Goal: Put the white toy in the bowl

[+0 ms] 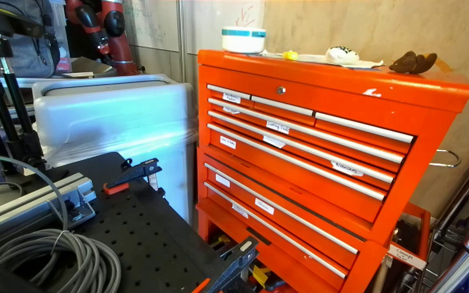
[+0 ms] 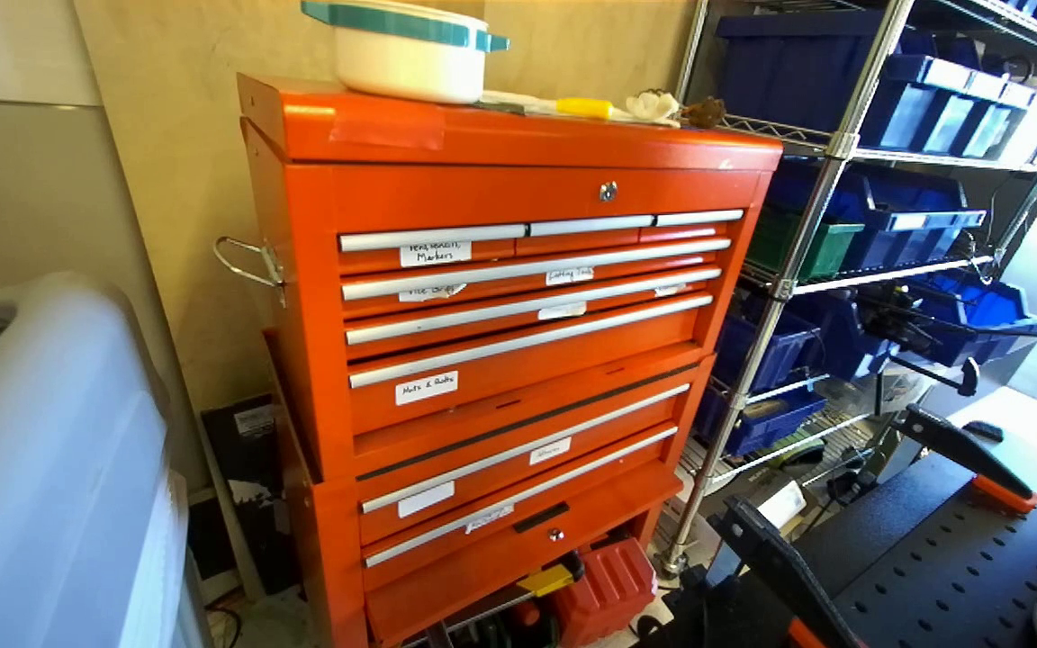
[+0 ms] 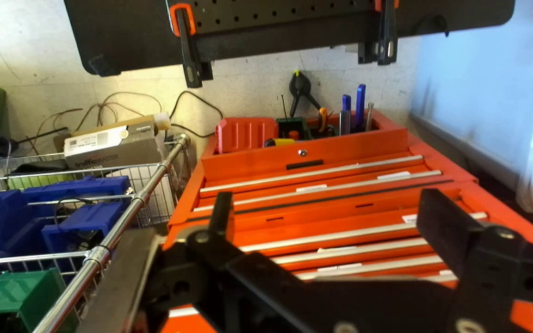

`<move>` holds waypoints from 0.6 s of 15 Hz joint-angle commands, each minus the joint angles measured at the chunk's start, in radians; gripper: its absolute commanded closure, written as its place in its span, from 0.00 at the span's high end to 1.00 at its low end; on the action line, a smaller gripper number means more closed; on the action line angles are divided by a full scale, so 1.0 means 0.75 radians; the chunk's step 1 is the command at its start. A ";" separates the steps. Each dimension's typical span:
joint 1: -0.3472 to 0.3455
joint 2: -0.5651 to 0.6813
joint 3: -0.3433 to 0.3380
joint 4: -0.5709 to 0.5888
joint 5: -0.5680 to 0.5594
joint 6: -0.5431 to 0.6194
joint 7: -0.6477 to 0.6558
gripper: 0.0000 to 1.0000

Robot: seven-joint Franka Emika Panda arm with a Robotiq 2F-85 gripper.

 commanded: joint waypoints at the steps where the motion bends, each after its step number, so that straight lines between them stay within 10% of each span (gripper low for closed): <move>1: -0.056 0.185 0.060 0.049 -0.018 0.243 0.139 1.00; 9: -0.211 0.621 0.159 0.236 -0.340 0.711 0.804 1.00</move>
